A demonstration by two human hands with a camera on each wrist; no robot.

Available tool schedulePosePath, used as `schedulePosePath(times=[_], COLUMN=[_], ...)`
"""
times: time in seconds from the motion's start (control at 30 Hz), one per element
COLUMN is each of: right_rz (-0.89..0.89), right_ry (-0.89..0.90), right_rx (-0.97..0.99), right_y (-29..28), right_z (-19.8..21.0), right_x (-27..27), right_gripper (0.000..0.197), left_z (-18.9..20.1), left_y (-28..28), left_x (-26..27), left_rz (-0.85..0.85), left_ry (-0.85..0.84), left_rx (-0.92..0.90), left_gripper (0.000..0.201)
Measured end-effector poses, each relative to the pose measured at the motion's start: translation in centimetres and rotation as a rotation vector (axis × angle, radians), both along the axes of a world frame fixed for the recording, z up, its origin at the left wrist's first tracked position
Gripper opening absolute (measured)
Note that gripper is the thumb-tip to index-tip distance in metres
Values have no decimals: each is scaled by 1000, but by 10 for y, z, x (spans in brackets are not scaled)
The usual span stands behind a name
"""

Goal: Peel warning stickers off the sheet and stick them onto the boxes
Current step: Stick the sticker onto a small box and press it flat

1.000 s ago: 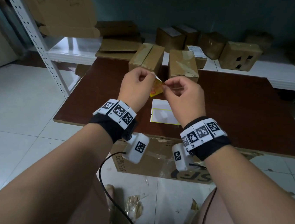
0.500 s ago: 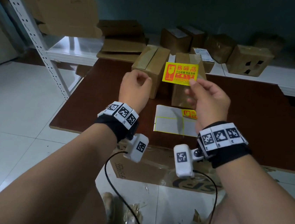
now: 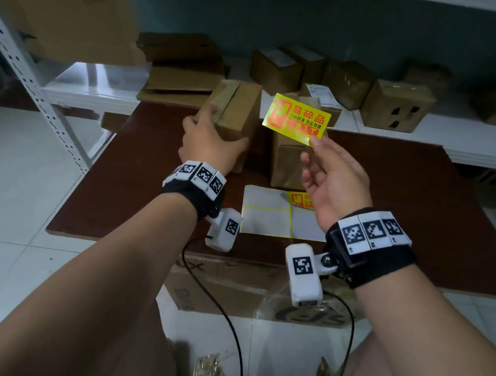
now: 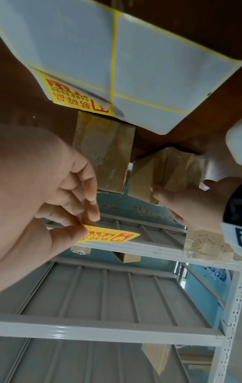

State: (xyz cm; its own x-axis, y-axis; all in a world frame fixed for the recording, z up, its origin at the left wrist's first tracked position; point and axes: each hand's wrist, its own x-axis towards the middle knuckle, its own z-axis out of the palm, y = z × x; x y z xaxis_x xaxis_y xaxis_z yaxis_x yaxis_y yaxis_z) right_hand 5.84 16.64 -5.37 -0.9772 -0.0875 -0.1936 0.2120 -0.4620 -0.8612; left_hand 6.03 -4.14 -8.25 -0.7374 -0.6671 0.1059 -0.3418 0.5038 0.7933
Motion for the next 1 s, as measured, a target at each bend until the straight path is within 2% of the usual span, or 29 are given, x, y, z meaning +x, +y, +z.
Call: schedulePosePath(times=[0.1, 0.2, 0.37, 0.53, 0.6, 0.67, 0.73, 0.9, 1.0], right_rz=[17, 41, 73, 160, 197, 222, 243, 229, 210], right_ry=[-2, 10, -64, -142, -166, -175, -177, -180, -164], right_rx=[-11, -56, -142, -171, -200, -235, -252, -222, -159], right_y=[8, 16, 8, -9, -14, -18, -22, -25, -23], right_z=[6, 11, 20, 27, 28, 28, 30, 29, 26], right_x=[5, 8, 24, 45, 53, 60, 66, 69, 62], right_gripper=[21, 22, 15, 6, 4, 5, 1, 4, 3], left_z=[8, 16, 34, 36, 34, 32, 33, 38, 36], left_y=[3, 9, 7, 18, 27, 36, 42, 35, 32], left_x=[8, 30, 92, 151, 163, 170, 173, 162, 153], left_rz=[27, -15, -61, -95, -113, -136, -151, -165, -198], left_ry=[27, 22, 27, -147, -237, -257, -233, -96, -71], left_rx=[17, 6, -37, -118, -175, -230, -232, -122, -36], left_gripper=[85, 78, 75, 79, 82, 83, 74, 25, 28])
